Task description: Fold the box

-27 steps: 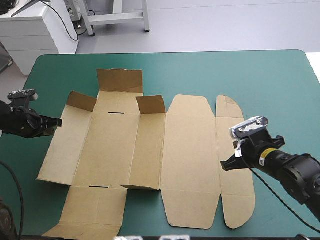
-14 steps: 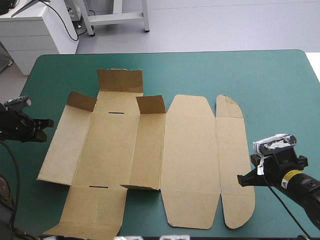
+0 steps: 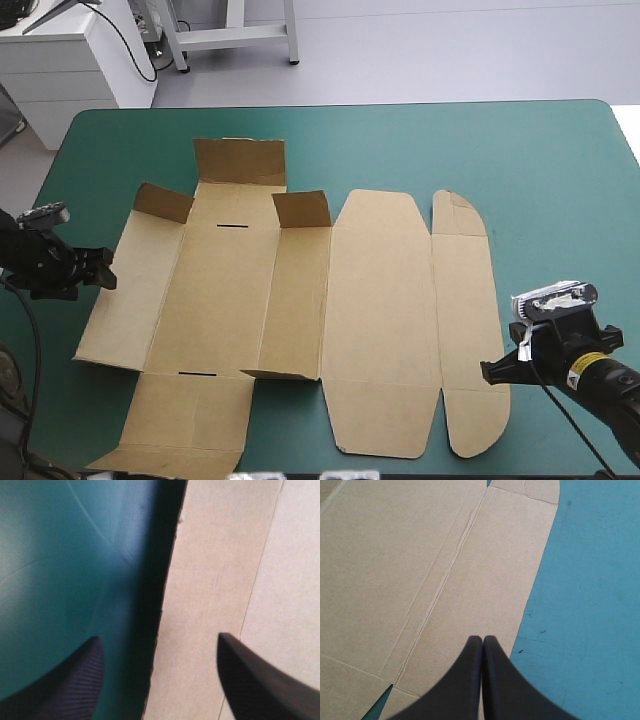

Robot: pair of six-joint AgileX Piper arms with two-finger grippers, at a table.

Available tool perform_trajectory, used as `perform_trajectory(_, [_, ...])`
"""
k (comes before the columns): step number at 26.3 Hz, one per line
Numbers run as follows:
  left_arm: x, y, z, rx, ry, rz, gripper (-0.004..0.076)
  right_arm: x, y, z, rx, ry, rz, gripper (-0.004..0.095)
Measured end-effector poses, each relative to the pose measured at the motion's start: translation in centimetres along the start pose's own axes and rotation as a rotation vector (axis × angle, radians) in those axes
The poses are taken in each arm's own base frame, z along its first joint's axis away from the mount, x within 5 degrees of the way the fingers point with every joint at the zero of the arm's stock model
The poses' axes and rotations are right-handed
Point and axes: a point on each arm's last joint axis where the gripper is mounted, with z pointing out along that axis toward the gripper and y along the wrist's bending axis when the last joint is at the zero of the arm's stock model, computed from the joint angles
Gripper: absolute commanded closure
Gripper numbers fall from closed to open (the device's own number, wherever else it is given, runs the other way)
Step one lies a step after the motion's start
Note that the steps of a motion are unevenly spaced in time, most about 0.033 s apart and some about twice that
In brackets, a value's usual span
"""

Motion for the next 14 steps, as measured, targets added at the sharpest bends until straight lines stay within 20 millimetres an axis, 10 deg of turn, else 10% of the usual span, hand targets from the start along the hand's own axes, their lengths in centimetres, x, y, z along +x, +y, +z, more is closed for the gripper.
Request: perform_trajectory(14, [1.7, -1.2, 3.6, 0.172, 0.067, -0.127, 0.0106, 0.0, 0.0, 0.0, -0.002, -0.003, 0.001, 0.0929])
